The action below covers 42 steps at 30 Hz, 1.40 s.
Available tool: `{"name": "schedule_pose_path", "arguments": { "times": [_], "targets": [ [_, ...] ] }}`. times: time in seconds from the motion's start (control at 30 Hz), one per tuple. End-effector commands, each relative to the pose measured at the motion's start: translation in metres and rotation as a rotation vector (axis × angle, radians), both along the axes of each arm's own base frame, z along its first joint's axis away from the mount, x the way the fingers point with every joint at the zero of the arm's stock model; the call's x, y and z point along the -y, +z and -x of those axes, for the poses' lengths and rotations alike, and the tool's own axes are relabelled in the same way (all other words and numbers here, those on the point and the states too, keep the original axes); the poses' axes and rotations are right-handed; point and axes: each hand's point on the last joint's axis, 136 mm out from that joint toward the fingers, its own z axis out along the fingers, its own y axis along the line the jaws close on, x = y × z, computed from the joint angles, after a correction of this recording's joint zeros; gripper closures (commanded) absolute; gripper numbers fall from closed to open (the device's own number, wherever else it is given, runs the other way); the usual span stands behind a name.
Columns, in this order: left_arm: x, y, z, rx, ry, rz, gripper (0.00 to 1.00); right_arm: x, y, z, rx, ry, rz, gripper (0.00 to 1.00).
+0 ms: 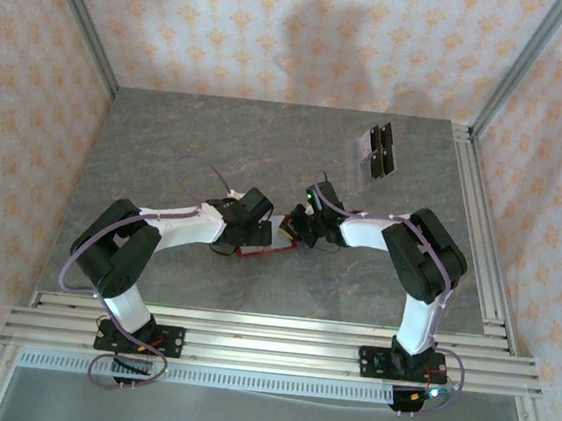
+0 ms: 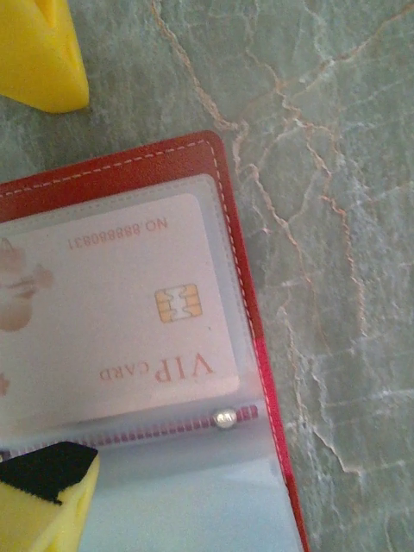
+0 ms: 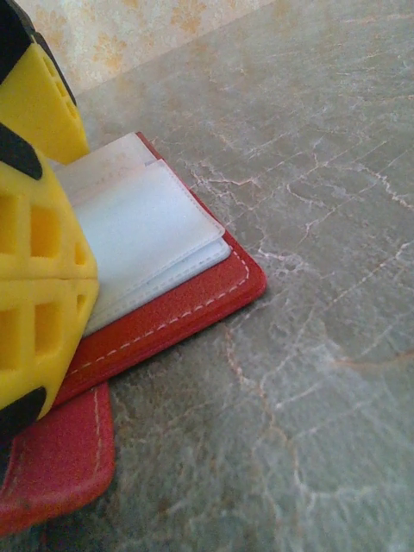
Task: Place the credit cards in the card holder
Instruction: Close the card holder at the center of the table.
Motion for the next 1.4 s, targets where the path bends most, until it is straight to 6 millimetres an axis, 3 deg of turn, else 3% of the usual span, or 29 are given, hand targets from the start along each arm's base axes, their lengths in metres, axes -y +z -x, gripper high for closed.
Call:
{"name": "schedule_pose_path", "arguments": {
  "times": [0.0,0.93,1.17,1.37],
  "targets": [
    [-0.009,-0.006,0.007,-0.011,0.019,-0.025,0.0,0.008,-0.017,0.007,-0.044,-0.016,0.032,1.0],
    [-0.033,-0.011,0.025,-0.036,0.038,-0.091,0.0,0.012,-0.02,0.006,-0.059,-0.03,0.066,1.0],
    [-0.032,0.0,0.021,-0.024,0.039,-0.102,0.0,0.01,-0.02,0.005,-0.063,-0.03,0.064,1.0],
    [-0.021,0.017,0.01,0.013,0.018,-0.06,0.0,0.007,-0.022,0.003,-0.069,-0.024,0.057,1.0]
  ]
}}
